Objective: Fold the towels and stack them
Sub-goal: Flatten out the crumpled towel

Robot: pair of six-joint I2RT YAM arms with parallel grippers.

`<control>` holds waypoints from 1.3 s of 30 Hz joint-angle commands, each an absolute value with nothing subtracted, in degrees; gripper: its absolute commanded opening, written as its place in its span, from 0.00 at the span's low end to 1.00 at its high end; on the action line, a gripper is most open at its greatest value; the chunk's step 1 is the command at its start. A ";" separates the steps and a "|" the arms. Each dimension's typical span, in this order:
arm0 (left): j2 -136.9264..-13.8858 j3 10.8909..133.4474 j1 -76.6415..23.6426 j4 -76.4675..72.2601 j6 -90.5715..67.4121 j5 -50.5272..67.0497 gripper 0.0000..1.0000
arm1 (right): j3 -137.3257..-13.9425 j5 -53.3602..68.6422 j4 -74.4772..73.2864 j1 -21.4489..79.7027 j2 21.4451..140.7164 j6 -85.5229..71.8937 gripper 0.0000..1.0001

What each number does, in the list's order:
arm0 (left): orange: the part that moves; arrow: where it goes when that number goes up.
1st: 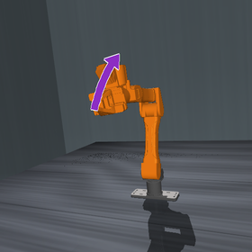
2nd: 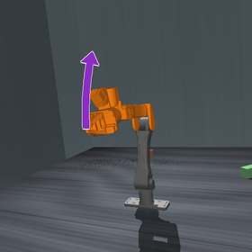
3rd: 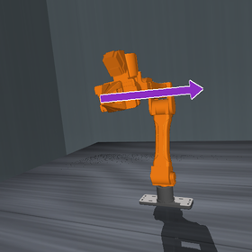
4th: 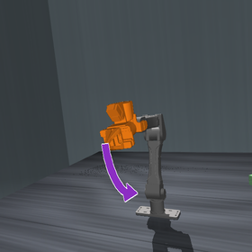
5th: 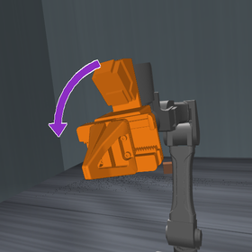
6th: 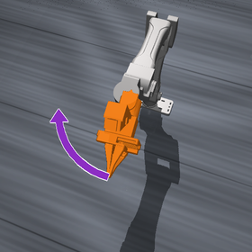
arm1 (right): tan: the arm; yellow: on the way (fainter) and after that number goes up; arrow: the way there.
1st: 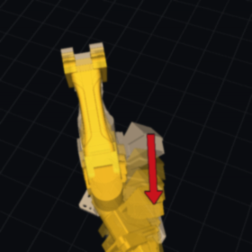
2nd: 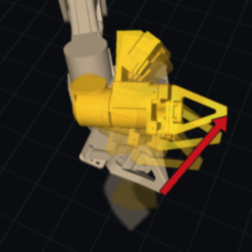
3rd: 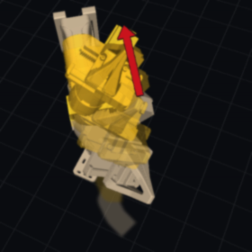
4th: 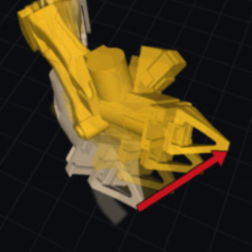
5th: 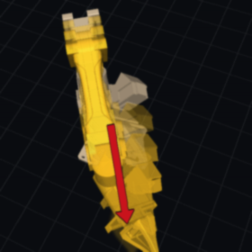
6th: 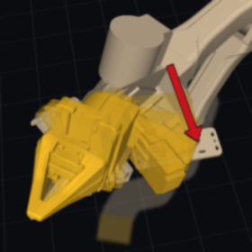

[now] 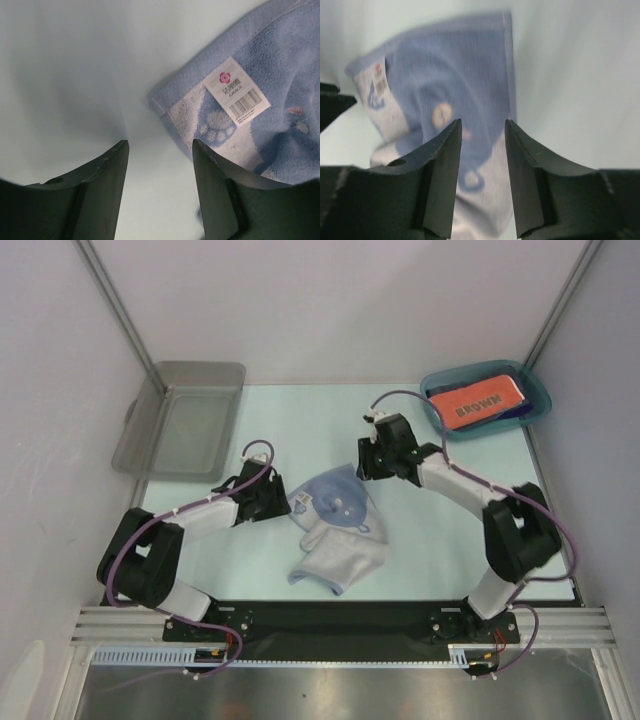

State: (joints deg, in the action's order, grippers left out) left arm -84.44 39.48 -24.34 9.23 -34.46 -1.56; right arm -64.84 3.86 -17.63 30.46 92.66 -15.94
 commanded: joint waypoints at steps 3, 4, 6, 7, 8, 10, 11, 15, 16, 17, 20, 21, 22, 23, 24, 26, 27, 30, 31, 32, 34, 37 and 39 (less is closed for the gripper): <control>-89.11 43.15 -23.91 9.75 -34.54 -3.42 0.58 | -77.15 5.27 -12.75 29.71 107.63 -6.60 0.44; -89.64 43.59 -23.91 9.93 -34.54 -4.21 0.57 | -78.39 5.01 -12.74 29.62 109.06 -6.24 0.43; -91.31 44.30 -23.91 9.67 -34.89 -4.66 0.55 | -81.64 4.22 -12.31 29.44 112.04 -5.98 0.42; -91.93 44.47 -23.91 9.58 -35.07 -4.75 0.54 | -82.26 3.96 -12.04 29.36 114.24 -5.89 0.42; -92.80 44.73 -23.99 9.41 -35.33 -4.66 0.53 | -83.31 3.35 -11.69 29.36 115.39 -5.89 0.42; -93.86 45.35 -23.99 8.96 -35.59 -4.48 0.52 | -83.76 2.29 -10.55 29.27 117.50 -6.06 0.42; -94.39 45.87 -23.99 8.88 -35.51 -4.40 0.52 | -84.02 1.59 -10.46 29.18 117.94 -6.15 0.42; -96.59 46.67 -23.99 9.58 -35.42 -5.01 0.50 | -84.20 2.11 -10.20 29.35 119.53 -5.98 0.42; -96.77 46.67 -23.99 9.75 -35.42 -5.10 0.48 | -84.20 0.89 -10.20 29.62 119.71 -5.89 0.43; -96.94 46.84 -23.99 9.93 -35.59 -5.27 0.47 | -84.29 0.27 -10.54 29.88 120.23 -5.54 0.42; -97.29 47.28 -23.99 10.37 -35.86 -5.45 0.45 | -84.64 0.18 -10.72 30.06 120.93 -4.92 0.43; -97.38 47.37 -23.99 10.37 -35.77 -5.36 0.43 | -84.73 0.26 -10.90 30.15 121.20 -4.92 0.42; -97.73 47.63 -23.99 10.46 -35.77 -5.36 0.41 | -84.99 0.52 -10.99 30.06 121.46 -4.83 0.41; -98.00 47.81 -23.99 10.55 -35.68 -5.27 0.38 | -85.25 0.61 -11.33 30.06 121.64 -4.92 0.40; -98.09 47.99 -23.99 10.63 -35.68 -5.01 0.35 | -85.25 0.53 -11.69 30.06 122.08 -4.83 0.39; -99.05 48.77 -23.99 10.81 -35.42 -4.92 0.26 | -85.17 0.44 -12.13 30.06 122.43 -4.92 0.36; -99.31 49.04 -23.99 11.07 -35.25 -4.75 0.22 | -84.99 0.35 -12.22 30.06 122.61 -5.44 0.33; -99.93 50.45 -23.99 11.60 -34.28 -3.96 0.07 | -84.03 0.79 -11.60 29.71 122.52 -6.06 0.13; -99.84 50.88 -23.99 11.60 -33.84 -3.35 0.01 | -83.76 0.97 -11.69 29.53 122.35 -6.24 0.08; -99.58 51.67 -23.99 11.69 -32.79 -2.90 0.00 | -83.32 0.97 -11.78 29.27 121.91 -6.59 0.03; -97.39 52.29 -23.99 11.51 -31.56 -1.76 0.00 | -82.36 1.23 -11.87 28.39 119.55 -7.29 0.00; -92.47 54.14 -23.99 11.07 -27.96 3.32 0.00 | -80.07 2.11 -13.00 26.90 113.15 -8.43 0.00; -90.54 56.94 -23.99 12.91 -26.11 6.93 0.00 | -76.84 1.67 -14.67 26.37 107.96 -10.01 0.00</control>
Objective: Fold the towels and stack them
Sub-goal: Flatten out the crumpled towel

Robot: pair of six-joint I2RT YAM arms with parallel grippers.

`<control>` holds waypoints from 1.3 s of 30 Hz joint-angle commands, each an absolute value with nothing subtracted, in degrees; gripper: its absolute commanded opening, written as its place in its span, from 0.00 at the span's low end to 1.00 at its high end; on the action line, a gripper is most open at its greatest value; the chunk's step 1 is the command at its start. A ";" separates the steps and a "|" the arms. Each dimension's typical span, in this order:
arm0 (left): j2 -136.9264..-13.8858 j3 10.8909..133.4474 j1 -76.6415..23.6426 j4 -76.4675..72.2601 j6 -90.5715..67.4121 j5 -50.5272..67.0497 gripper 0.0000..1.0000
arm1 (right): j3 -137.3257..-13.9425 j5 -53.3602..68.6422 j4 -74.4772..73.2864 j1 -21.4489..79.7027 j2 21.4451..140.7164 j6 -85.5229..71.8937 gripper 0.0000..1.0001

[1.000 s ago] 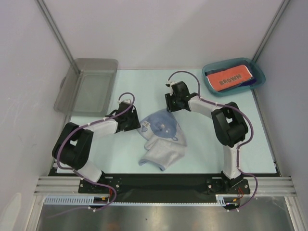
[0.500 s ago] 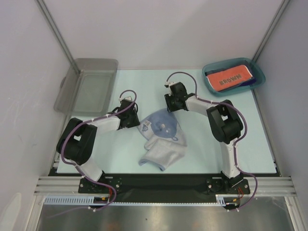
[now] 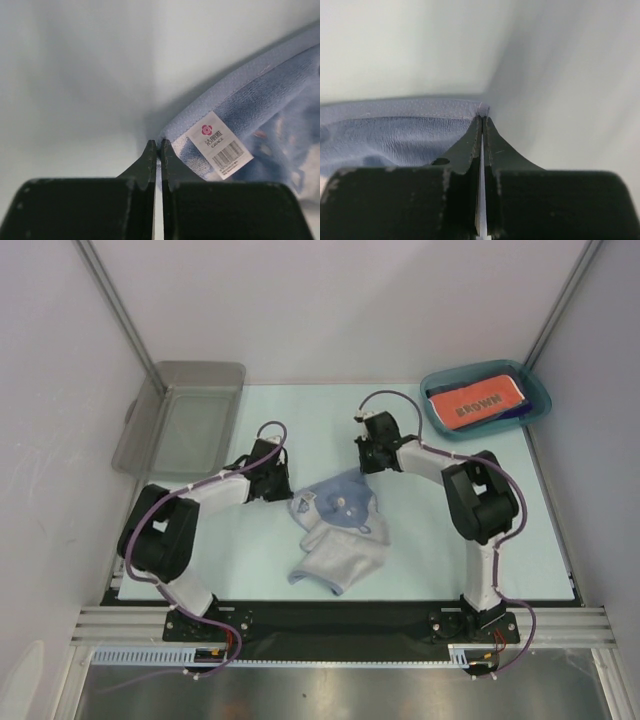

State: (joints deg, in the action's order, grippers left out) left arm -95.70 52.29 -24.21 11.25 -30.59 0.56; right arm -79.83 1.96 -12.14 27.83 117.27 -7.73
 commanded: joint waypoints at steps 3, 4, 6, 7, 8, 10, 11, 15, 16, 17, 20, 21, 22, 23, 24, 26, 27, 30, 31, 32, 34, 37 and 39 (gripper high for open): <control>-85.36 59.41 -24.08 14.76 -23.47 10.53 0.00 | -72.52 0.88 -16.25 25.84 96.44 -11.86 0.00; -83.25 60.02 -24.08 15.37 -22.68 11.42 0.00 | -69.55 -1.56 -16.17 25.75 93.02 -12.47 0.00; -81.04 62.57 -24.08 16.87 -20.22 15.26 0.00 | -66.72 -3.33 -14.86 25.75 83.79 -13.70 0.00; -79.03 63.54 -24.08 17.48 -19.43 16.34 0.00 | -65.23 -4.73 -14.59 25.66 80.98 -14.15 0.00; -78.14 66.24 -24.08 18.36 -17.94 17.04 0.00 | -64.78 -5.18 -14.07 25.66 78.42 -14.24 0.00; -76.56 69.24 -24.17 21.00 -16.09 19.33 0.00 | -64.69 -6.32 -13.54 25.66 71.30 -13.89 0.00; -74.90 72.13 -24.26 22.22 -14.60 20.12 0.00 | -65.12 -6.59 -12.93 25.93 68.93 -13.89 0.00; -70.23 78.65 -25.66 24.34 -11.08 24.69 0.00 | -66.09 -7.29 -10.02 27.77 57.69 -10.91 0.00; -69.35 79.88 -26.01 24.95 -10.99 27.48 0.00 | -66.53 -7.90 -10.28 28.30 56.26 -10.46 0.00; -68.21 82.07 -26.28 25.66 -11.07 28.47 0.00 | -67.40 -7.82 -11.24 28.82 54.86 -10.37 0.00; -62.68 83.32 -28.64 24.71 -13.00 31.89 0.00 | -65.67 -1.25 -9.77 30.84 46.17 -11.07 0.00; -59.71 83.06 -30.48 24.00 -13.79 32.51 0.00 | -64.00 0.68 -9.41 31.72 43.79 -12.03 0.00; -58.46 82.88 -31.63 23.21 -15.45 32.78 0.00 | -63.46 4.10 -9.23 32.25 39.59 -12.91 0.00; -57.32 82.71 -33.03 21.81 -16.08 32.44 0.00 | -63.11 5.09 -9.84 32.60 37.81 -14.75 0.00; -56.17 82.71 -35.74 21.27 -16.78 32.00 0.00 | -63.02 6.49 -10.19 32.69 36.40 -15.29 0.00; -54.32 83.40 -37.87 20.31 -18.45 31.29 0.00 | -63.02 7.90 -10.72 32.87 32.98 -15.82 0.00; -54.23 84.02 -39.19 20.30 -18.89 31.12 0.00 | -63.28 8.61 -10.90 32.87 32.35 -15.99 0.00; -54.93 87.62 -40.77 22.14 -19.25 29.71 0.00 | -65.74 9.32 -11.08 32.70 31.82 -16.69 0.00; -55.28 89.19 -40.96 22.32 -18.99 29.27 0.00 | -66.61 9.40 -10.55 32.78 31.99 -16.61 0.00; -55.72 89.90 -41.04 22.85 -18.98 28.57 0.00 | -67.06 9.32 -9.42 32.70 32.25 -16.61 0.00; -56.68 93.05 -41.04 24.34 -17.94 25.06 0.00 | -68.20 6.78 -8.88 32.78 33.92 -15.82 0.00; -60.72 98.15 -40.96 30.31 -14.42 17.51 0.00 | -70.83 1.59 -8.70 32.70 39.27 -12.05 0.00; -64.59 99.23 -39.91 32.95 -12.58 14.95 0.00 | -71.98 -1.74 -7.74 32.70 44.96 -9.85 0.00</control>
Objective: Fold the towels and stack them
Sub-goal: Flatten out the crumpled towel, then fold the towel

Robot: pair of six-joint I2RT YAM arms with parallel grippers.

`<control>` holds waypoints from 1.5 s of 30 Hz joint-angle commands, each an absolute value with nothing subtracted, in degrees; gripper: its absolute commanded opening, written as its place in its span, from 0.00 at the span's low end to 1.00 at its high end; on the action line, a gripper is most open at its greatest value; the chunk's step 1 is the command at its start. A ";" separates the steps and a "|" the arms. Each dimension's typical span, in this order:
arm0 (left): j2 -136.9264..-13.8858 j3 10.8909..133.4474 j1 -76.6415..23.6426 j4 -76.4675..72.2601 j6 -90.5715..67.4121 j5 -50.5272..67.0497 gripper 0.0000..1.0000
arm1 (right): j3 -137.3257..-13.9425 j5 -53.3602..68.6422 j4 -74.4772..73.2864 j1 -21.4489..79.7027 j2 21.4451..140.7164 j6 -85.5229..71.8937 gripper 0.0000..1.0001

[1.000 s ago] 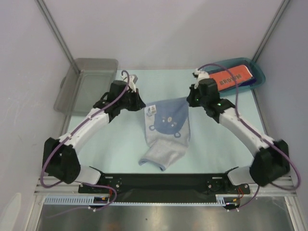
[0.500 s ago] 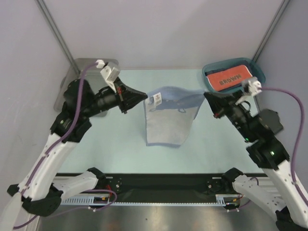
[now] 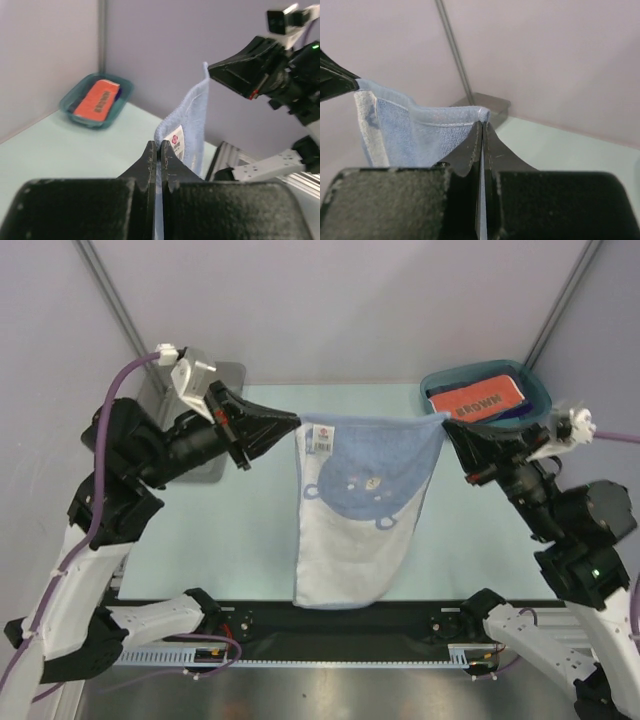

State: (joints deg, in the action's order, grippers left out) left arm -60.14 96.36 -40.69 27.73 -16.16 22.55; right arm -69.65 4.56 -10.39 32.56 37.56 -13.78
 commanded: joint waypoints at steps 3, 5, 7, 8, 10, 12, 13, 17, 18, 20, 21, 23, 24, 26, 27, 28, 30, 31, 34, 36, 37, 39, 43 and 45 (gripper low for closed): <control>-70.90 99.67 -34.57 33.75 -12.13 16.24 0.00 | -72.51 -1.86 -4.32 30.86 53.57 -6.86 0.00; -73.90 98.35 -31.30 31.83 -12.13 19.68 0.00 | -72.68 0.69 -0.99 28.23 58.43 -7.29 0.00; -79.35 98.52 -27.61 31.12 -10.82 19.69 0.00 | -71.55 4.82 4.97 23.31 65.25 -8.34 0.00; -81.63 98.79 -26.55 30.16 -10.03 19.51 0.00 | -71.11 6.23 6.84 21.72 67.56 -9.57 0.00; -87.78 99.23 -23.83 26.66 -7.48 19.34 0.00 | -69.53 10.62 13.23 17.59 75.01 -10.63 0.00; -92.09 99.58 -21.81 23.92 -5.20 18.98 0.00 | -68.56 14.91 18.08 15.30 80.31 -12.74 0.00; -97.50 101.15 -21.10 21.91 -4.66 19.42 0.00 | -68.03 16.16 22.89 13.90 85.47 -13.09 0.00; -112.96 111.77 -18.29 23.28 -3.87 23.63 0.00 | -70.92 18.97 30.40 13.10 97.17 -9.86 0.00; -115.81 114.49 -17.41 23.99 -3.69 26.34 0.00 | -72.15 19.77 30.93 12.92 99.64 -8.63 0.00; -123.44 122.14 -16.70 26.71 -2.91 28.29 0.00 | -75.57 24.14 33.31 11.87 105.26 -8.44 0.00; -125.40 124.78 -16.70 28.20 -0.81 28.39 0.00 | -76.72 25.04 33.57 11.60 106.60 -8.44 0.00; -127.78 127.88 -16.70 29.97 0.61 27.78 0.00 | -78.04 26.36 34.36 10.82 108.71 -8.09 0.00; -127.53 127.18 -16.70 29.71 2.70 27.69 0.00 | -77.96 26.63 34.71 10.55 109.59 -7.91 0.00; -126.13 122.54 -16.70 27.08 4.04 27.60 0.00 | -76.48 27.77 36.03 9.59 110.13 -7.82 0.00; -124.12 120.69 -16.79 26.11 4.83 27.77 0.00 | -75.59 28.21 36.56 9.15 110.21 -7.91 0.00; -123.14 117.28 -16.79 24.71 5.09 28.21 0.00 | -74.89 28.56 37.35 8.79 110.21 -8.08 0.00; -119.46 113.92 -16.87 23.39 6.15 28.56 0.00 | -72.34 29.53 37.88 7.65 109.78 -9.14 0.00; -118.23 110.77 -16.96 22.42 6.33 28.56 0.00 | -71.46 29.79 38.23 7.47 108.82 -9.49 0.00; -114.63 106.45 -17.58 22.58 7.38 28.83 0.01 | -67.16 29.45 38.15 6.77 106.44 -9.76 0.00; -113.21 104.60 -18.36 23.46 7.73 29.09 0.00 | -64.79 29.09 38.06 6.33 103.55 -10.37 0.00; -111.64 102.07 -18.80 23.64 7.73 29.27 0.00 | -61.90 29.00 37.97 5.98 102.40 -10.63 0.00; -109.70 98.72 -20.12 23.47 8.08 28.57 0.00 | -58.90 28.74 37.88 5.80 99.15 -11.25 0.00; -104.25 88.19 -21.79 21.10 6.86 29.44 0.00 | -53.10 27.51 34.90 5.63 94.49 -12.92 0.00; -101.17 84.92 -23.37 20.66 6.85 27.52 0.00 | -48.71 27.16 35.33 5.63 91.34 -14.14 0.00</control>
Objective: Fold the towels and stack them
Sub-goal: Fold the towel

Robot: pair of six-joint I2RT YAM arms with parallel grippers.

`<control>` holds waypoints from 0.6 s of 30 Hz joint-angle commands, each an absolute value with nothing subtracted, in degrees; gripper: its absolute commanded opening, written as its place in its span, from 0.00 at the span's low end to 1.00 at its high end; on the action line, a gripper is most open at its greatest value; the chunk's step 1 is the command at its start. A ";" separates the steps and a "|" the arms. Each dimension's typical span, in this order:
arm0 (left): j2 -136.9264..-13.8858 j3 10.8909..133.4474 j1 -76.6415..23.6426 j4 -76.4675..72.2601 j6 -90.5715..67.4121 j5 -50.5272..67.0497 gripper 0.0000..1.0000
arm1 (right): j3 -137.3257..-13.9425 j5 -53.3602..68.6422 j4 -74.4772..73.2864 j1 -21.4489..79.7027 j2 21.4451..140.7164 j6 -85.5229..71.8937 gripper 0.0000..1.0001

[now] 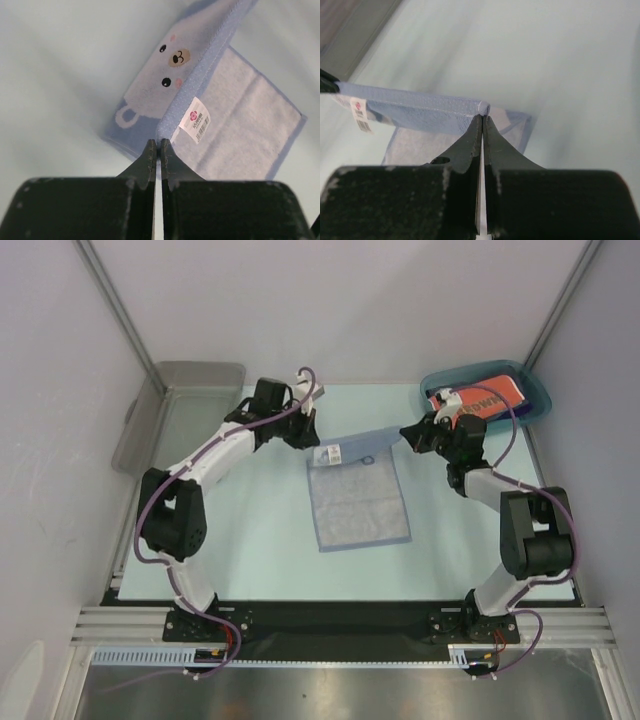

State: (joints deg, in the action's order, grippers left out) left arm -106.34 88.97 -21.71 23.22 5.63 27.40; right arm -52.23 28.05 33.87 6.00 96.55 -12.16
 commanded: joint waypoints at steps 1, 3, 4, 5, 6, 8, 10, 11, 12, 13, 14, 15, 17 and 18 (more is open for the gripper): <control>-100.47 82.03 -23.90 20.65 6.86 26.81 0.00 | -47.21 26.90 35.16 5.54 90.36 -15.11 0.00; -98.36 79.55 -25.13 20.92 6.25 25.85 0.00 | -44.22 25.76 34.11 5.62 87.82 -16.43 0.00; -97.65 77.37 -25.48 20.83 5.89 25.58 0.00 | -43.34 25.75 32.97 5.71 86.93 -17.13 0.00; -97.04 76.21 -26.10 20.66 5.63 25.58 0.00 | -42.46 25.06 32.18 6.06 85.97 -17.14 0.00; -95.73 75.24 -26.63 20.31 5.19 25.75 0.00 | -40.62 24.18 29.82 6.24 83.52 -17.31 0.00; -94.49 72.43 -28.38 20.21 4.92 24.35 0.00 | -38.51 22.15 28.31 6.85 81.05 -17.84 0.00; -92.99 70.67 -29.35 20.74 5.10 23.38 0.00 | -35.96 20.49 25.15 8.26 77.54 -18.10 0.00; -92.55 70.06 -29.96 20.83 4.58 23.38 0.00 | -35.43 18.56 23.57 8.78 76.30 -17.84 0.00; -91.94 69.44 -30.23 20.92 4.31 23.47 0.00 | -34.98 17.50 20.16 9.92 75.16 -17.67 0.00; -90.63 68.22 -30.32 20.83 3.87 23.99 0.00 | -34.11 14.79 18.47 10.19 72.54 -17.67 0.00; -89.83 67.33 -30.67 20.48 3.43 23.82 0.00 | -33.58 14.07 17.15 10.46 71.38 -17.84 0.00; -89.13 66.54 -30.93 19.96 2.64 23.47 0.00 | -32.97 13.45 15.05 10.72 70.15 -17.93 0.00; -87.45 64.34 -31.99 19.60 2.29 22.42 0.00 | -31.65 11.87 13.02 11.16 67.25 -18.10 0.00; -87.19 63.90 -32.34 19.95 2.20 22.24 0.00 | -31.21 11.69 11.88 11.16 66.63 -18.98 0.00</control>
